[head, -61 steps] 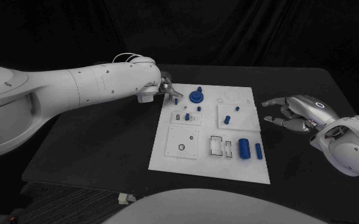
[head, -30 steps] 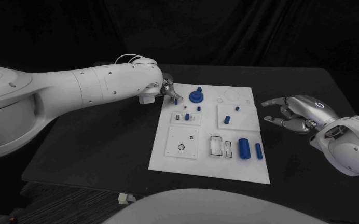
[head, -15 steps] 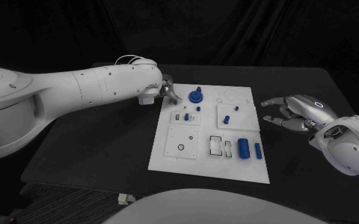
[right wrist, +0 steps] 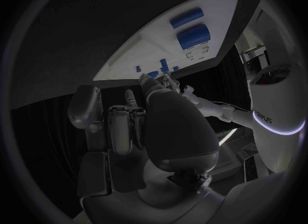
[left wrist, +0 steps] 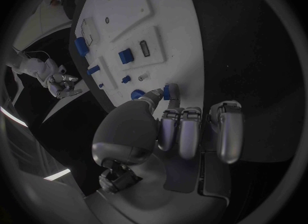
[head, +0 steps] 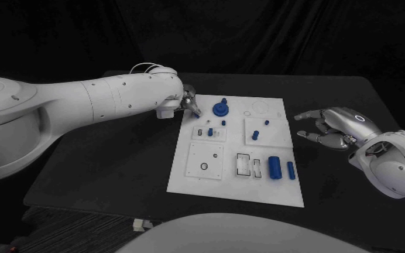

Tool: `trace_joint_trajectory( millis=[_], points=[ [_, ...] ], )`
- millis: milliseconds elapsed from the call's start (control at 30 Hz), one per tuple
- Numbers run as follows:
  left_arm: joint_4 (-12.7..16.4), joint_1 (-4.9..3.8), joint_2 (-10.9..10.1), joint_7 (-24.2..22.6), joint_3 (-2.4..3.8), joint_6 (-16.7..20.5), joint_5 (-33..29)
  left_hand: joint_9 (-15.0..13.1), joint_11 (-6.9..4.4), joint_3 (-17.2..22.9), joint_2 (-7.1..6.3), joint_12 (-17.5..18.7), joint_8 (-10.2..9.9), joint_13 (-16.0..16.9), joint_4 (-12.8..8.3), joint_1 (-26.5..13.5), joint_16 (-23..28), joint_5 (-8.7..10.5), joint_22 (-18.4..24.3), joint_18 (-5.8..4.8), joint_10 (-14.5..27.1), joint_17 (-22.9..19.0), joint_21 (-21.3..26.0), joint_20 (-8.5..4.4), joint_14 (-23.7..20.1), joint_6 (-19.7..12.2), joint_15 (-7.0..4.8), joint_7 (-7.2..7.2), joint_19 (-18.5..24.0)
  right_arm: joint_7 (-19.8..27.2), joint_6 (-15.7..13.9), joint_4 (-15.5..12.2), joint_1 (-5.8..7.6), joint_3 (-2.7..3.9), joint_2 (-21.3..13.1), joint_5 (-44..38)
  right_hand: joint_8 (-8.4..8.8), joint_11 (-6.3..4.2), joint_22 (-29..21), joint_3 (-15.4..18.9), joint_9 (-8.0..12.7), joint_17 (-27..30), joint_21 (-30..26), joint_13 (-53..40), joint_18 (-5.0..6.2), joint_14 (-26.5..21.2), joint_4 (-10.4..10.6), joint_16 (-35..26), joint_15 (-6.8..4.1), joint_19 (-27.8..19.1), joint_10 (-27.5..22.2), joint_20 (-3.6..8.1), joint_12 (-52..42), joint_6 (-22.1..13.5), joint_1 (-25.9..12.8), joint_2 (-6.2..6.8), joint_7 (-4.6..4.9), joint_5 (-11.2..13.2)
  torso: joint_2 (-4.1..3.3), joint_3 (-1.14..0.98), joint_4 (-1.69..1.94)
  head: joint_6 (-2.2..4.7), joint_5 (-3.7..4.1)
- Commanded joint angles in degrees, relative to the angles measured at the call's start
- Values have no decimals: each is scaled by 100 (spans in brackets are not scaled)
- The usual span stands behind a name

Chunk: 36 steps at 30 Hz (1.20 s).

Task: Assemble the parts on the task board

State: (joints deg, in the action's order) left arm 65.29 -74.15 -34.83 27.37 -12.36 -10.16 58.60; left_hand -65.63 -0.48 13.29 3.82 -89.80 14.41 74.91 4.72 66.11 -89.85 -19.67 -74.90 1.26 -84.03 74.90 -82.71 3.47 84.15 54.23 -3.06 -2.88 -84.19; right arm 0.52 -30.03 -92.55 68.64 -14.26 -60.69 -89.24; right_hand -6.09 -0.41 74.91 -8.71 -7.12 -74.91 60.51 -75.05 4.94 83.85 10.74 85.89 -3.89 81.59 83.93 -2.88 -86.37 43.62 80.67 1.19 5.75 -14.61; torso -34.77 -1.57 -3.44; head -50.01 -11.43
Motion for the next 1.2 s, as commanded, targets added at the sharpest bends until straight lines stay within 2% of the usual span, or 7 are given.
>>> trace_joint_trajectory(
  millis=[33, 200, 433, 633, 800, 900, 1200],
  points=[
    [-6, 13, 11, -185, 5, -3, -4, 7, -36, 265, -105, -7, -23, 1496, -79, -43, -15, -83, -1249, 71, -580, 1510, 44, -38, 585, -28, -22, 0, -81, -18, -55, -8, -14, 3, -10, -29, 30, 38, 797, -35, 9, -1114, -41, -1105, 38, 498, -3, -36, 27, -40, 269, 14, 35, 50, 47, -25, -8, -53, 1, -4, -5, 1, 6],
    [6, 14, -11, -248, 5, 65, -4, -50, -32, 1028, -316, 9, 60, 1482, -317, -251, -15, -424, -1249, 73, -562, 1510, 48, -48, 585, 29, -35, 1, -81, -38, -34, -14, -14, 3, -26, -29, 37, 39, 798, -50, 15, -1115, -42, -1102, 38, 499, -10, -34, 27, -38, 268, 15, 38, 54, 61, -27, -8, -91, -1, -4, 1, 1, 18],
    [167, 14, -143, -261, 5, 201, -5, -149, -39, 1789, -508, 29, 144, 1463, -683, -448, -15, -507, -1252, 69, -539, 1510, 41, -46, 585, 24, -39, -2, -87, -89, 13, -27, -13, 3, -57, -29, 47, 40, 795, -78, 23, -1108, -59, -1083, 40, 497, -21, -43, 28, -41, 253, 15, 57, 59, 85, -35, -3, -148, 5, -5, -10, 1, -1],
    [589, -8, -384, -164, 6, 317, -93, -152, -38, 1845, -526, 40, 148, 1453, -710, -482, -15, -504, -1251, 69, -528, 1510, 42, -46, 585, 25, -39, -5, -87, -122, 45, -45, -13, 3, -75, -29, 55, 41, 794, -97, 29, -1101, -70, -1060, 41, 495, -27, -52, 28, -42, 235, 15, 80, 62, 98, -37, -2, -190, 5, -3, -4, 1, -8],
    [1065, -77, -631, 127, 7, 195, -585, -142, -34, 1888, -537, 44, 143, 1450, -699, -556, -15, -461, -1250, 70, -524, 1510, 46, -45, 585, 27, -37, -9, -85, -151, 80, -80, -13, 3, -98, -29, 57, 42, 792, -102, 31, -1093, -80, -1054, 43, 492, -28, -61, 29, -45, 229, 15, 87, 63, 101, -38, -2, -202, 1, -2, 7, 1, -36],
    [1320, -101, -755, 264, 7, 174, -723, -127, -32, 1911, -540, 51, 133, 1443, -683, -637, -15, -353, -1243, 75, -516, 1510, 65, -42, 585, 26, -34, -7, -73, -165, 96, -98, -13, 2, -117, -29, 59, 42, 789, -107, 33, -1085, -94, -1041, 45, 490, -27, -70, 29, -49, 219, 15, 100, 63, 102, -40, -2, -214, -1, 1, 3, 1, -67],
    [1628, -114, -867, 392, 5, 259, -828, -101, -29, 1845, -511, 38, 120, 1454, -600, -741, -15, -218, -1248, 72, -530, 1510, 51, -40, 585, 35, -32, -10, -84, -171, 91, -118, -14, 2, -146, -29, 63, 41, 789, -116, 36, -1083, -95, -1030, 45, 489, -27, -73, 30, -49, 210, 15, 111, 66, 104, -42, -2, -237, -4, 1, 6, 1, -108]
  ],
)
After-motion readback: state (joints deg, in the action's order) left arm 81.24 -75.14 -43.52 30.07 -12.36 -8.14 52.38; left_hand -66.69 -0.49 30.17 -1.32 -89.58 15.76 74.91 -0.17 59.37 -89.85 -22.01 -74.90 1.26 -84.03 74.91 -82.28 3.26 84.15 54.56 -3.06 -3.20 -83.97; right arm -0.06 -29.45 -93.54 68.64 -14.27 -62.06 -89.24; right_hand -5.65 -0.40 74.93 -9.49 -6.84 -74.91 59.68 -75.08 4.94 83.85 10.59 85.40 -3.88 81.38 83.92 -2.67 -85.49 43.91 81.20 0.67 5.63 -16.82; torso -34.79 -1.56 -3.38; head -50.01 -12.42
